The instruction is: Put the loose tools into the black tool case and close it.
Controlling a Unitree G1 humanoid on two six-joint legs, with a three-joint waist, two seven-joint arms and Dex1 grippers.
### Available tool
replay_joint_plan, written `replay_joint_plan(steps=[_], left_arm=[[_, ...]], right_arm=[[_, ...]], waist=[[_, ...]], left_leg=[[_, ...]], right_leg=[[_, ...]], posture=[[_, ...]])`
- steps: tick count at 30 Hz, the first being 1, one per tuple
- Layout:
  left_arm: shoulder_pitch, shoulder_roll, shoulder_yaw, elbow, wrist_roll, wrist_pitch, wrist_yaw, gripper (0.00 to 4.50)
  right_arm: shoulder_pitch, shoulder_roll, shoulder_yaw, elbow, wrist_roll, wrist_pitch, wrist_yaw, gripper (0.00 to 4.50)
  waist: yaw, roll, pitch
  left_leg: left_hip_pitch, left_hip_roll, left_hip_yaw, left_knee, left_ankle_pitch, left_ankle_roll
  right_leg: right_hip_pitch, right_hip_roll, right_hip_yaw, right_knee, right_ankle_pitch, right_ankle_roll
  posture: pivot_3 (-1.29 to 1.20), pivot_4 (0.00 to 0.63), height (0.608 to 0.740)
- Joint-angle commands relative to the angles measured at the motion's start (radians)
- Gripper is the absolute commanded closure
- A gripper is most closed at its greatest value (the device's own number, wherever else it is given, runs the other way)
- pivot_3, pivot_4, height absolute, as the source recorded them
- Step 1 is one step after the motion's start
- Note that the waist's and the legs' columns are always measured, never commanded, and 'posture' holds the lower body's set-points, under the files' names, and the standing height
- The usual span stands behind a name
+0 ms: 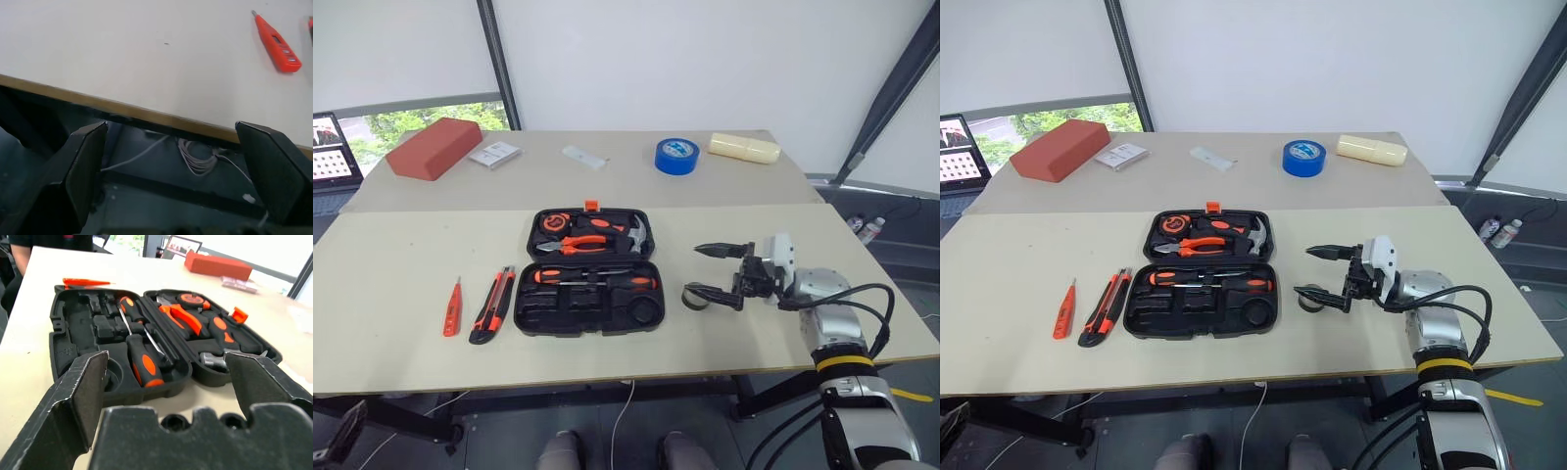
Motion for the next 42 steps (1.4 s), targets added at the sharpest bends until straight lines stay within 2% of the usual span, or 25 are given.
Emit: replay_joint_plan(steps=[1,6,7,9,14,19,20,21,23,24,25,29,31,33,36,39,40,42], left_arm=[[-0.115,0.128,0.01,-0.09,-0.149,0.195,0.179,0.0],[-0.331,0.289,-0.063,-0.048,-0.256,0.451,0.422,0.0],[-0.375,0.314,-0.087,-0.028,-0.254,0.484,0.443,0.0],[-0.478,0.348,-0.144,0.024,-0.262,0.543,0.475,0.0],[-0.658,0.366,-0.273,0.136,-0.212,0.637,0.48,0.0],[-0.747,0.321,-0.364,0.191,-0.151,0.666,0.485,0.0],[-0.754,0.315,-0.374,0.201,-0.136,0.673,0.49,0.55],[-0.762,0.305,-0.377,0.209,-0.12,0.678,0.496,0.74],[-0.771,0.291,-0.38,0.219,-0.097,0.688,0.493,1.58],[-0.774,0.283,-0.379,0.219,-0.09,0.695,0.49,1.82],[-0.774,0.277,-0.379,0.219,-0.084,0.702,0.484,2.35],[-0.766,0.26,-0.367,0.209,-0.053,0.708,0.463,3.91],[-0.755,0.266,-0.348,0.204,-0.034,0.697,0.449,4.07],[-0.717,0.33,-0.28,0.218,0.01,0.53,0.256,4.08],[-0.642,0.445,-0.307,0.205,0.109,0.255,-0.125,4.08],[-0.651,0.54,-0.443,0.234,0.239,-0.051,-0.479,4.08],[-0.673,0.565,-0.497,0.249,0.275,-0.135,-0.58,4.08],[-0.779,0.583,-0.614,0.302,0.321,-0.216,-0.712,4.08]], right_arm=[[-0.034,-0.005,0.013,-0.137,0.04,0.032,0.014,0.05],[-0.055,-0.014,0.058,-0.252,0.069,0.123,0.04,0.05],[-0.06,-0.016,0.066,-0.272,0.076,0.144,0.043,0.05],[-0.076,-0.018,0.079,-0.303,0.084,0.17,0.052,0.05],[-0.119,-0.029,0.098,-0.342,0.089,0.212,0.069,0.05],[-0.122,-0.033,0.094,-0.374,0.097,0.247,0.058,0.05],[-0.12,-0.034,0.093,-0.379,0.097,0.25,0.056,0.0],[-0.117,-0.035,0.092,-0.386,0.099,0.254,0.053,0.0],[-0.114,-0.036,0.089,-0.393,0.1,0.259,0.049,0.0],[-0.113,-0.037,0.088,-0.397,0.101,0.26,0.048,0.0],[-0.112,-0.037,0.087,-0.399,0.101,0.261,0.047,0.0],[-0.108,-0.04,0.083,-0.4,0.101,0.257,0.043,0.0],[-0.104,-0.041,0.081,-0.401,0.1,0.256,0.041,0.0],[-0.08,-0.06,0.065,-0.424,0.105,0.269,0.03,0.0],[-0.048,-0.09,0.044,-0.448,0.109,0.285,0.012,0.0],[-0.003,-0.14,0.032,-0.451,0.09,0.312,-0.008,0.0],[0.012,-0.154,0.029,-0.453,0.082,0.313,-0.014,0.0],[0.038,-0.173,0.028,-0.463,0.07,0.336,-0.045,0.0]], waist=[[0.002,0.0,0.0],[0.003,0.0,0.0],[0.003,0.0,0.0],[0.005,0.0,0.0],[0.007,0.0,0.0],[0.015,0.0,0.0],[0.019,0.0,0.0],[0.022,0.0,0.0],[0.028,0.0,0.0],[0.029,0.0,0.0],[0.03,0.0,0.0],[0.035,0.0,0.0],[0.034,0.0,0.0],[0.033,-0.001,0.0],[0.03,-0.005,0.002],[0.04,-0.004,0.003],[0.047,-0.003,0.003],[0.056,-0.002,0.003]], left_leg=[[0.0,0.0,0.0,0.0,0.0,0.0],[0.0,-0.001,0.0,0.001,0.0,0.0],[0.0,-0.001,0.0,0.001,0.001,0.001],[0.0,-0.001,0.0,0.0,0.001,0.001],[-0.001,-0.001,0.0,-0.005,0.002,0.0],[0.0,-0.001,0.0,-0.008,0.003,-0.003],[0.0,-0.001,0.0,-0.009,0.003,-0.003],[0.0,-0.001,0.0,-0.009,0.003,-0.003],[0.0,-0.001,0.0,-0.009,0.004,-0.004],[0.0,-0.001,0.0,-0.009,0.004,-0.004],[0.0,-0.001,0.0,-0.009,0.004,-0.004],[0.0,-0.002,0.0,-0.009,0.004,-0.004],[0.0,-0.003,0.0,-0.009,0.004,-0.004],[0.0,-0.003,0.0,-0.009,0.004,-0.004],[0.0,-0.002,0.0,-0.011,0.004,-0.005],[0.0,-0.002,0.001,-0.014,0.006,-0.009],[0.0,-0.002,0.002,-0.015,0.006,-0.009],[0.001,-0.002,0.003,-0.015,0.006,-0.009]], right_leg=[[0.0,0.0,0.0,0.001,0.0,0.0],[0.002,0.0,0.001,0.0,0.003,-0.001],[0.003,0.0,0.001,0.001,0.004,-0.003],[0.004,0.001,0.001,0.001,0.008,0.003],[0.002,0.003,0.001,0.001,0.008,0.002],[0.001,0.003,0.001,0.0,0.008,0.002],[0.001,0.003,0.001,0.0,0.008,0.002],[0.001,0.003,0.001,0.0,0.008,0.002],[0.001,0.002,0.001,0.001,0.008,0.002],[0.001,0.002,0.001,0.001,0.008,0.002],[0.001,0.002,0.001,0.001,0.008,0.002],[0.002,0.001,0.001,0.0,0.008,0.002],[0.002,0.001,0.001,0.0,0.008,0.002],[0.002,0.001,0.001,0.0,0.008,0.002],[-0.001,0.002,0.001,0.0,0.007,0.001],[-0.001,0.0,0.0,-0.001,0.006,-0.001],[-0.001,0.0,0.0,-0.003,0.004,-0.007],[-0.002,-0.001,0.0,-0.006,0.004,-0.007]], posture=[[0.0,0.15,0.74],[0.0,0.15,0.74],[0.0,0.15,0.74],[0.0,0.15,0.74],[0.0,0.15,0.74],[0.0,0.15,0.74],[0.0,0.15,0.74],[0.0,0.15,0.74],[0.0,0.15,0.74],[0.0,0.15,0.74],[0.0,0.15,0.74],[0.0,0.15,0.74],[0.0,0.15,0.74],[0.0,0.15,0.74],[0.0,0.15,0.74],[0.0,0.15,0.74],[0.0,0.15,0.74],[0.0,0.15,0.74]])
